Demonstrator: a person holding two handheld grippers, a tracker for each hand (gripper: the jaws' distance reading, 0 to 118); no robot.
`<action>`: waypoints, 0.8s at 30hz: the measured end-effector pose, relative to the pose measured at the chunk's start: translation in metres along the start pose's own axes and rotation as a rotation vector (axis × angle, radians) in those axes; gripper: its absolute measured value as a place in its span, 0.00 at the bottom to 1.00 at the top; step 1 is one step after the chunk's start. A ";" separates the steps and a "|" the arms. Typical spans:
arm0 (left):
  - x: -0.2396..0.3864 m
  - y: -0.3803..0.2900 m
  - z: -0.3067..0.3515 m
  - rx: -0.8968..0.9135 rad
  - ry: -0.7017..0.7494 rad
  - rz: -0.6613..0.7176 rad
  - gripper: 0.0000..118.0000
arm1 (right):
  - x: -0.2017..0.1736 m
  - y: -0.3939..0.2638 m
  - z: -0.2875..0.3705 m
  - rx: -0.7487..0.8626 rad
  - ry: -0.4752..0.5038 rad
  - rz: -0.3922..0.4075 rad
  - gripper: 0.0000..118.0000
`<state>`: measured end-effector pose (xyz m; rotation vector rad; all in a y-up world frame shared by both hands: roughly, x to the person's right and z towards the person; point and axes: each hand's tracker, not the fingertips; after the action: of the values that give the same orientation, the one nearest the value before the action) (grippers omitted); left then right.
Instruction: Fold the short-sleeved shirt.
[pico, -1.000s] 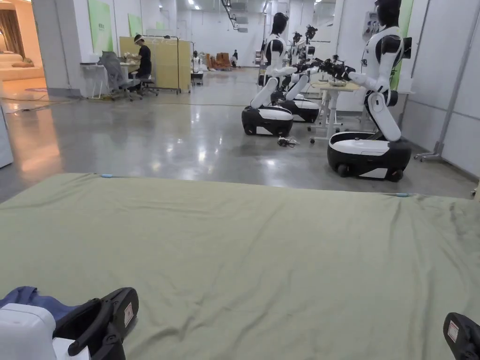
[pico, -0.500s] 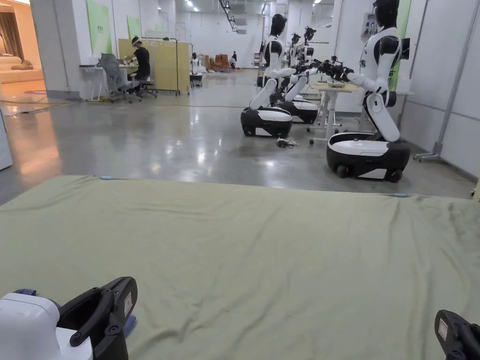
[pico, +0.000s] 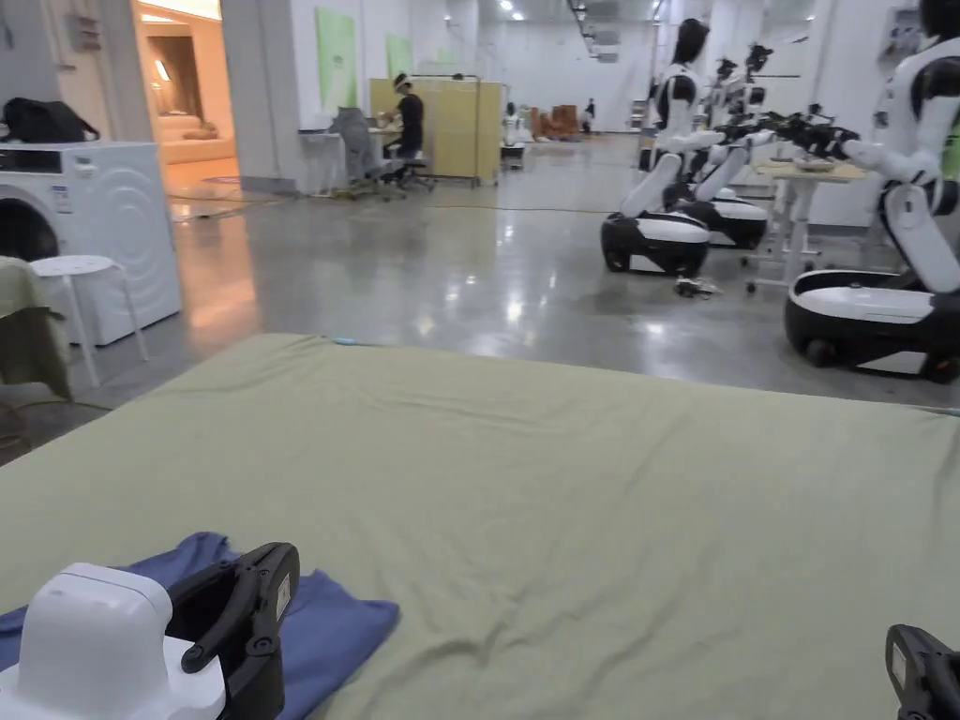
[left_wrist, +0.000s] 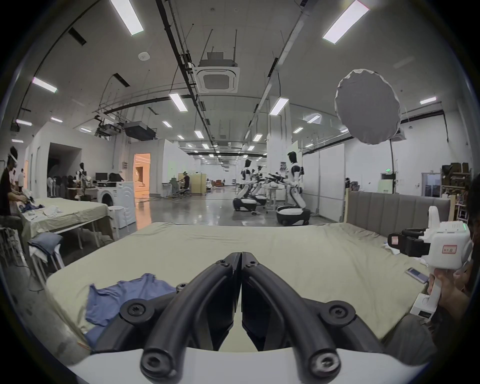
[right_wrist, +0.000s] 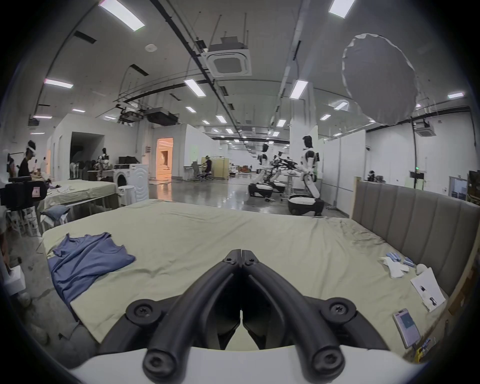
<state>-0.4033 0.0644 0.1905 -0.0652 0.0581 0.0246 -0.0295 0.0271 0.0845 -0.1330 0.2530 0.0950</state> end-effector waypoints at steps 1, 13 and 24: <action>-0.005 -0.001 0.005 -0.008 0.021 -0.006 0.03 | -0.007 0.001 -0.004 0.002 0.019 0.000 0.00; -0.080 -0.018 0.020 -0.145 0.119 0.021 0.30 | -0.056 -0.012 -0.018 -0.030 0.189 0.035 0.00; -0.155 -0.103 -0.175 -0.635 0.047 0.137 0.82 | -0.033 -0.036 -0.014 -0.165 0.129 0.053 0.00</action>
<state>-0.5657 -0.0538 0.0323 -0.6967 0.1001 0.1779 -0.0609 -0.0133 0.0837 -0.2976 0.3779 0.1603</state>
